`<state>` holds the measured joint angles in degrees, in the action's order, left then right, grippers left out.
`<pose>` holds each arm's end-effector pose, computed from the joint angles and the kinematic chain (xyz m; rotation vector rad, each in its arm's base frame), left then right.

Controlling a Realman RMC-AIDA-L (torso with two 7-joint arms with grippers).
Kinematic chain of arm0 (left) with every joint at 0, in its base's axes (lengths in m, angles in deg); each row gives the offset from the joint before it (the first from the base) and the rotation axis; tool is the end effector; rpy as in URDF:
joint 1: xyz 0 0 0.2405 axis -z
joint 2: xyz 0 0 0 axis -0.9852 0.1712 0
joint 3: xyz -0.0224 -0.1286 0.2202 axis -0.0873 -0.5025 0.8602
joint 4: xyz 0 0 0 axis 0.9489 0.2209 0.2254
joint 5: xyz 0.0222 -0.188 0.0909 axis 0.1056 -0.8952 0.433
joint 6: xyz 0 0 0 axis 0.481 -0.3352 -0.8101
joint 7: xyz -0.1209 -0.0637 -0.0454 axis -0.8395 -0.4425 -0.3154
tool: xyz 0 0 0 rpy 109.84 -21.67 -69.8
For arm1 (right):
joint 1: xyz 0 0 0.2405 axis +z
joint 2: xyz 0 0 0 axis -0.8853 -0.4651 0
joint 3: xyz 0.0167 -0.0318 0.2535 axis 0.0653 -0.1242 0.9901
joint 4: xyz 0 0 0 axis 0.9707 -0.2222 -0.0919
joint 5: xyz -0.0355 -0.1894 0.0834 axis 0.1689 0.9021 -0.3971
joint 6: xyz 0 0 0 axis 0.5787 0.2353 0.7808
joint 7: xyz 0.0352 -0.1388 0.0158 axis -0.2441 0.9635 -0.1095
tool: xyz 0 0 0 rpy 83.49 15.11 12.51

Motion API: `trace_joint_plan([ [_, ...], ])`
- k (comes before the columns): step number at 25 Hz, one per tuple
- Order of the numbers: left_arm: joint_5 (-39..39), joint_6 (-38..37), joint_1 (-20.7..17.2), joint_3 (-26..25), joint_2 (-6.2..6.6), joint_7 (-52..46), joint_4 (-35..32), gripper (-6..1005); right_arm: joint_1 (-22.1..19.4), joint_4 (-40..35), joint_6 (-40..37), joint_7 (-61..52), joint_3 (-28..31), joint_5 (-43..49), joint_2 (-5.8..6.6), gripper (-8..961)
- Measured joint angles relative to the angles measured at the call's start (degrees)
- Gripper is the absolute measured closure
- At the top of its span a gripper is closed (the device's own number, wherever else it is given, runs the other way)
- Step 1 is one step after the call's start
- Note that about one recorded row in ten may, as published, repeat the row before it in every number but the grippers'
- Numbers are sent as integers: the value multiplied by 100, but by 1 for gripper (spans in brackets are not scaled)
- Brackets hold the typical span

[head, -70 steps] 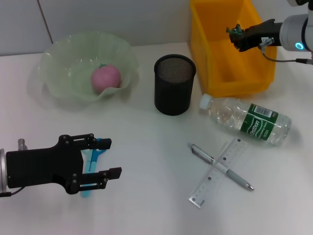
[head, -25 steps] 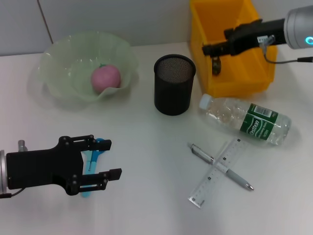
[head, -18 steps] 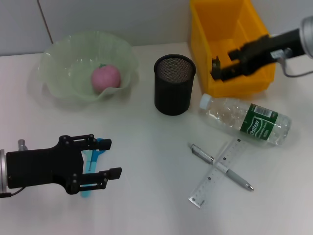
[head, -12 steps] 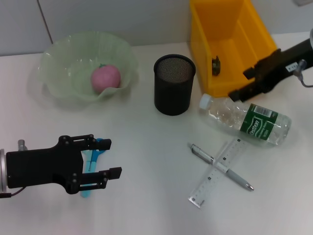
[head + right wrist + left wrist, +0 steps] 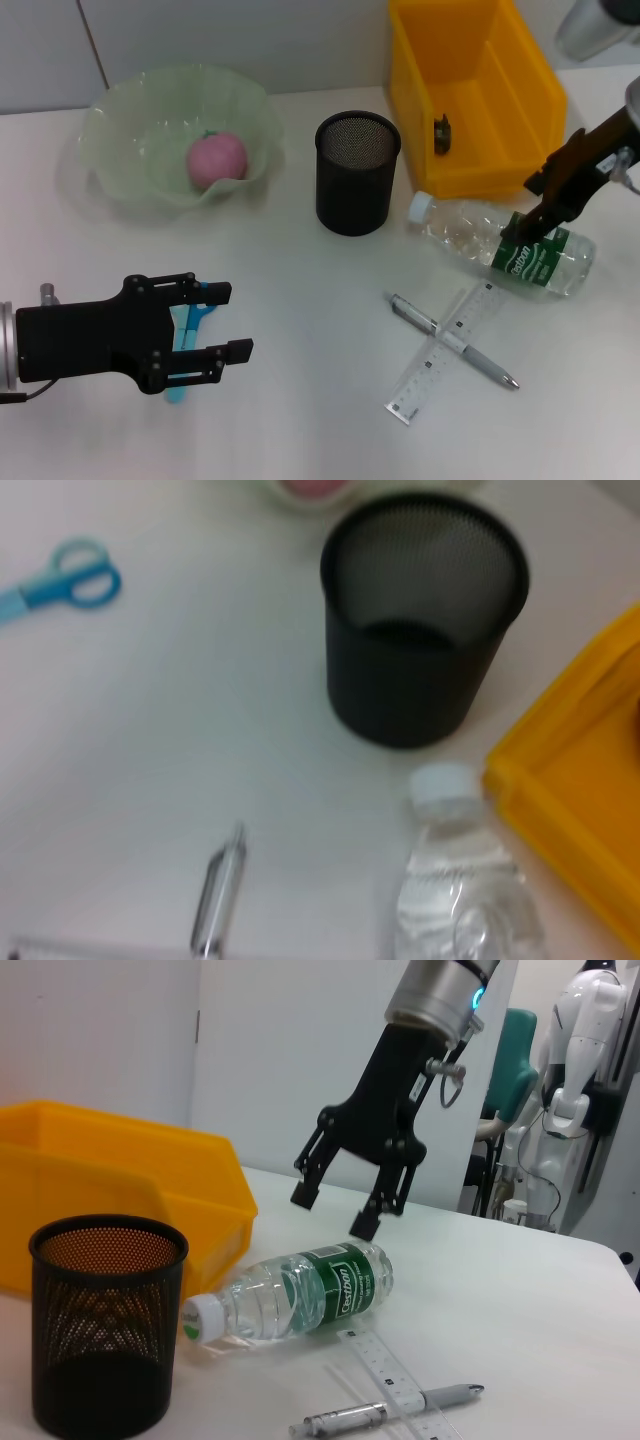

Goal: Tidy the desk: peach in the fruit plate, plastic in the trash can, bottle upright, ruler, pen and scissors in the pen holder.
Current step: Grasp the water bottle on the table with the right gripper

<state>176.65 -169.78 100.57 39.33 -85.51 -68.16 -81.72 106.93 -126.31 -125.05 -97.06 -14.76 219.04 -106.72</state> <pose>-0.2563 0.2923 -0.0087 -2.8994 -0.4023 -0.6722 0.2029 0.3943 0.0690 -2.6751 0.6854 -0.5236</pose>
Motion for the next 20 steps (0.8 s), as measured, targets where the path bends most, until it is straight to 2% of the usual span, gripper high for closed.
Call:
trace_joint_plan([
  [4,0,-4,3,0,-9,-48,-2,239,63,290,291,59,-215,206,-37,135],
  [20,-12,-16,-1,1,-20,-99,-2,235,227,1187,1188,212,-439,343,-76,134],
])
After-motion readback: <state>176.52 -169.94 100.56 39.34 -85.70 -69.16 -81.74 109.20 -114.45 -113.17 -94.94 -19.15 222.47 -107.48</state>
